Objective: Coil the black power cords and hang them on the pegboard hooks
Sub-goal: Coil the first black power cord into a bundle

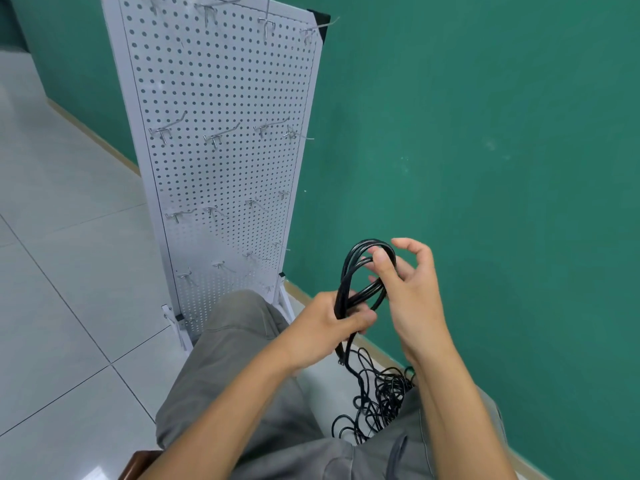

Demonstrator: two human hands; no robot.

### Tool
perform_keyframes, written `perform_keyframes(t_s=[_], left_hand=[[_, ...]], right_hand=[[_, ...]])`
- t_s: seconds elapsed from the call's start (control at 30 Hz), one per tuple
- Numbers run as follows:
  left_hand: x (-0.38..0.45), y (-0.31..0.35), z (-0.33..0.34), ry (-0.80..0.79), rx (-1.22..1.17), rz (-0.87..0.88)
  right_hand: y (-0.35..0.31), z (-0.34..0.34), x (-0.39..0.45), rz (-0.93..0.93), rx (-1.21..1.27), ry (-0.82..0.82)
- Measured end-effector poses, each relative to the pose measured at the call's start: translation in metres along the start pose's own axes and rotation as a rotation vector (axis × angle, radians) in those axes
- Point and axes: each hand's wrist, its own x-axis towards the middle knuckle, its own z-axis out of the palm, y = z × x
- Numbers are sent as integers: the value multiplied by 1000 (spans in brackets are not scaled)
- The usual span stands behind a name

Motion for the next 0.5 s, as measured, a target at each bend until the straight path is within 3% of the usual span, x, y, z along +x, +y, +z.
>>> perform_keyframes(t_s=[0.17, 0.33, 0.5], left_hand=[[0, 3, -8, 56, -197, 43], [4, 7, -21, 202, -445, 65], [5, 5, -30, 282, -599, 36]], right_hand=[[22, -6, -12, 101, 90, -224], [43, -4, -28, 162, -88, -474], [47, 6, -30, 133, -102, -406]])
